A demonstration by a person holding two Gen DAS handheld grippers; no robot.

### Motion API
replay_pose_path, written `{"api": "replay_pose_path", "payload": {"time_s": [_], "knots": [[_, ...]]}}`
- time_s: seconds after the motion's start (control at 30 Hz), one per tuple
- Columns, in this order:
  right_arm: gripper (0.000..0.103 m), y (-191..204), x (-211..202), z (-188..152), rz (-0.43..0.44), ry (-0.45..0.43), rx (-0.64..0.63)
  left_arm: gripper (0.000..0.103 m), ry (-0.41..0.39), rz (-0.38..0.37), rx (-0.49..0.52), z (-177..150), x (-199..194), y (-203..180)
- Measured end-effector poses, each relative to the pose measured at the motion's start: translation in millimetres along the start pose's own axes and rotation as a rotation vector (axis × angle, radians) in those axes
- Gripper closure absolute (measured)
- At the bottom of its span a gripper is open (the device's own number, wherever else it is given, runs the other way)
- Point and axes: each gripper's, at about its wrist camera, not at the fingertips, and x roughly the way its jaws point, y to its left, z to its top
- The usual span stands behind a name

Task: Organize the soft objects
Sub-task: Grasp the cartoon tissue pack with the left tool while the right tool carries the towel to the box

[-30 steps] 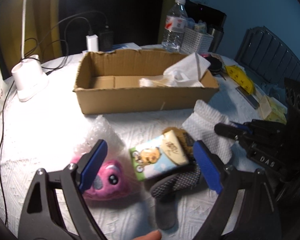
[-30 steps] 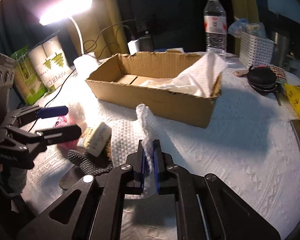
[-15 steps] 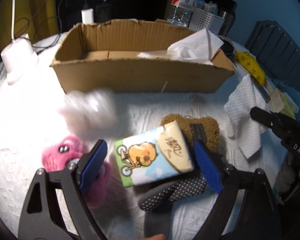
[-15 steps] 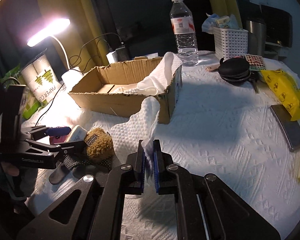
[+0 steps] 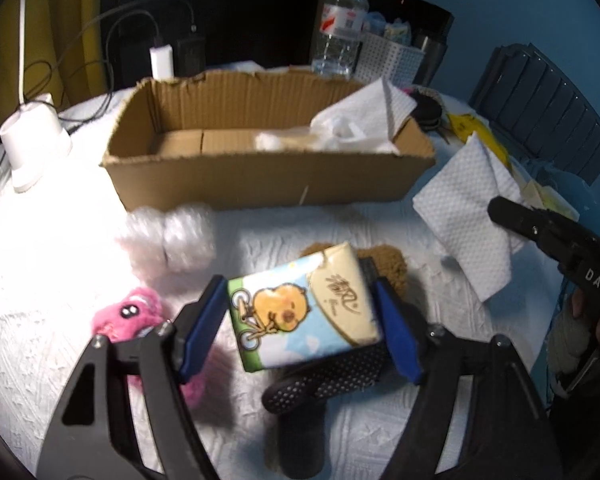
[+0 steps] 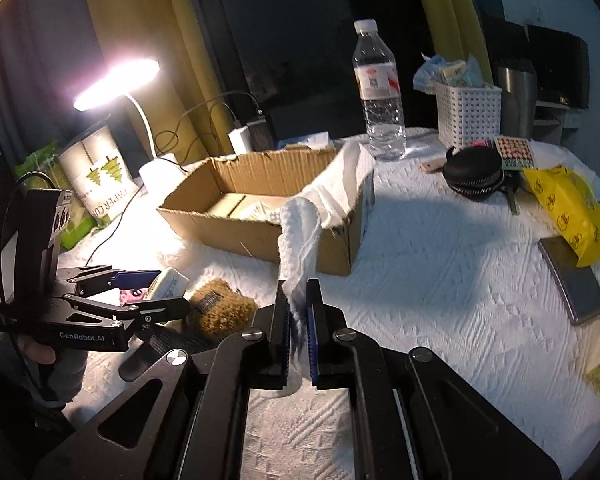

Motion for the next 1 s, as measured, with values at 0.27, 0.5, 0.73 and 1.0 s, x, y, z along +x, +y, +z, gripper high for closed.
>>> {"api": "replay_pose_path", "payload": {"time_s": [0.27,0.5,0.73,1.0], "knots": [[0.095,12,-5,20,0.007,-0.035,-0.035,0.029,-0.076,0.019,0.002,18,-22,9],[0.095,18,-6,43,0.005,-0.068,-0.068,0.029,-0.141,0.035,0.017,35,-35,14],[0.095,22,-4,61,0.005,-0.094,-0.095,0.029,-0.183,0.043,0.025,50,-40,19],[0.095,23,3,79,0.004,-0.111,-0.114,0.029,-0.209,0.064,0.025,65,-37,27]]}}
